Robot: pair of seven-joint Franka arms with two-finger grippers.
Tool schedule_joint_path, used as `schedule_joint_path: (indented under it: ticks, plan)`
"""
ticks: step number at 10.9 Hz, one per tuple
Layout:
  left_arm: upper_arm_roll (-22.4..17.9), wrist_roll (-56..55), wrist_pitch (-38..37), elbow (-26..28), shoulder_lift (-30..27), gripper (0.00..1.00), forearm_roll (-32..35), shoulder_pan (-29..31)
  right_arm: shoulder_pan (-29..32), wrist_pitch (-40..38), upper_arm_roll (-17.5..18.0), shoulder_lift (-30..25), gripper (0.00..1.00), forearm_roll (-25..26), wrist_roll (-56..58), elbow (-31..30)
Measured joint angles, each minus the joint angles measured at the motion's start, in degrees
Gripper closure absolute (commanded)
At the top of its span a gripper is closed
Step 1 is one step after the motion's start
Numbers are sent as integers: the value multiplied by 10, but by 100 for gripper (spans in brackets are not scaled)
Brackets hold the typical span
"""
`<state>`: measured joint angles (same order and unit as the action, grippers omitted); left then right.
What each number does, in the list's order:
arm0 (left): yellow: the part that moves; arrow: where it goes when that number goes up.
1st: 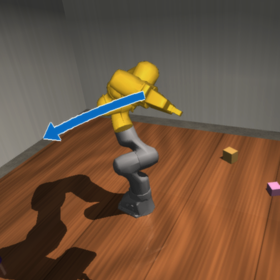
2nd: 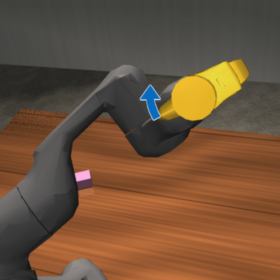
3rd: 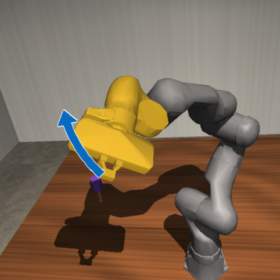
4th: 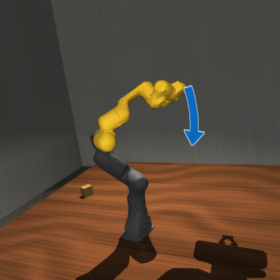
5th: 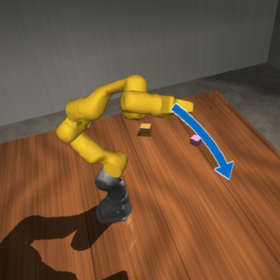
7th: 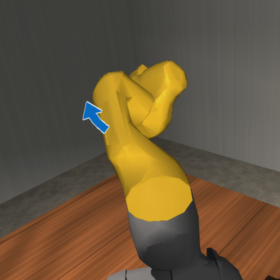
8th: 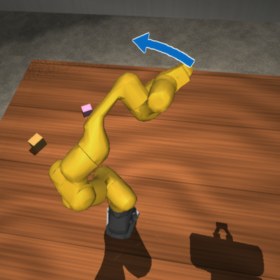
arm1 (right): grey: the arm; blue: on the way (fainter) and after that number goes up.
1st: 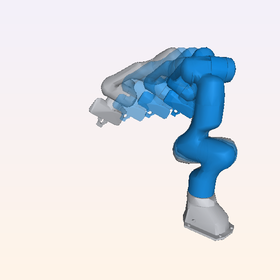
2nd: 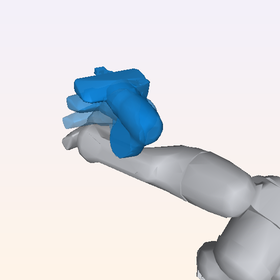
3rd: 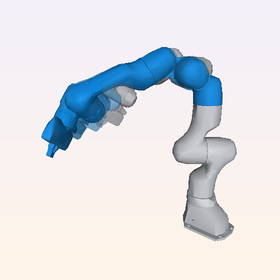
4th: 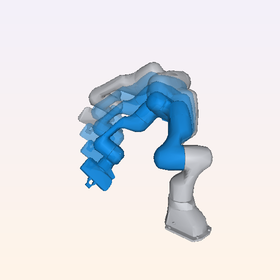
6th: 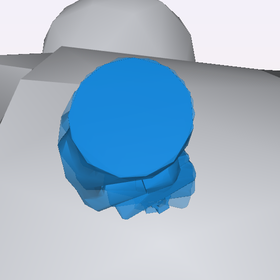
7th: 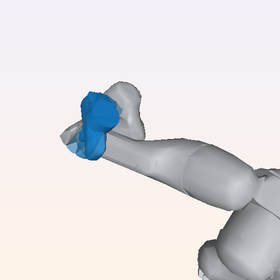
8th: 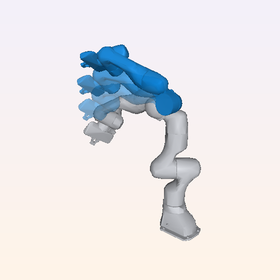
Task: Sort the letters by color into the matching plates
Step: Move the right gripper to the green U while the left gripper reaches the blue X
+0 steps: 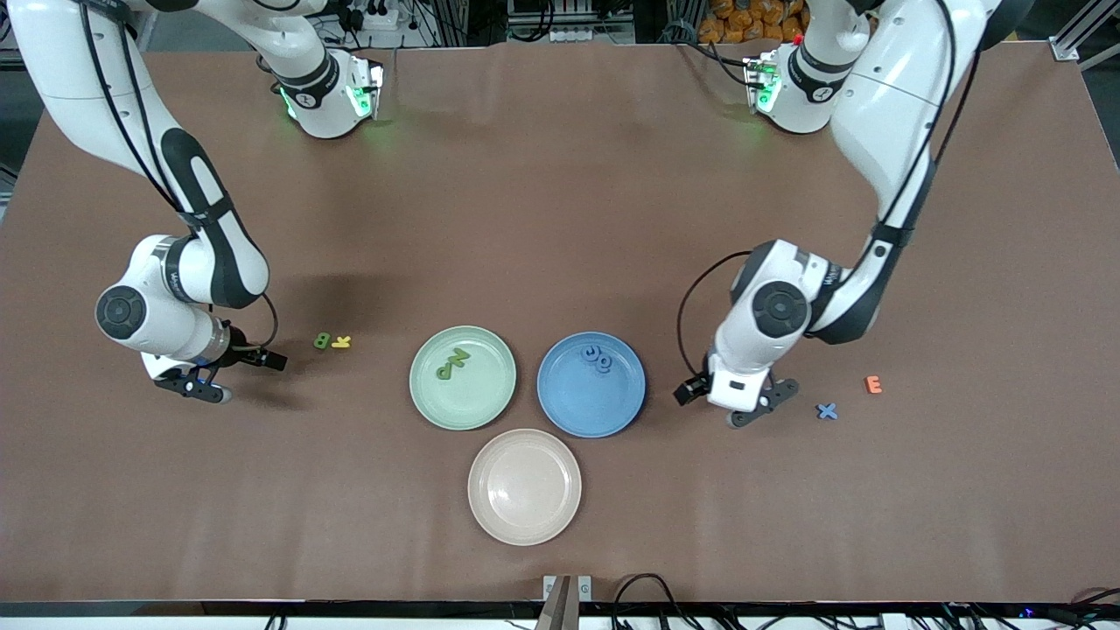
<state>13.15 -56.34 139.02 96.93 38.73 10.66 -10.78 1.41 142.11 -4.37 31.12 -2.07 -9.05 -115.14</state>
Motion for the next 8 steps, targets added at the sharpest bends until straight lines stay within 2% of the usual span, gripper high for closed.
schedule_joint_path:
  ticks: [1,5,8]
  plan:
    - [0,57,0,16,-9,0,1,21,0,3,0,0,0,1,1,-2]
    - [0,281,-1,72,-47,0,2,99,4,14,0,-1,27,8,10,-13]
    - [0,403,-1,89,-55,0,2,146,5,14,1,-3,32,9,17,-16]
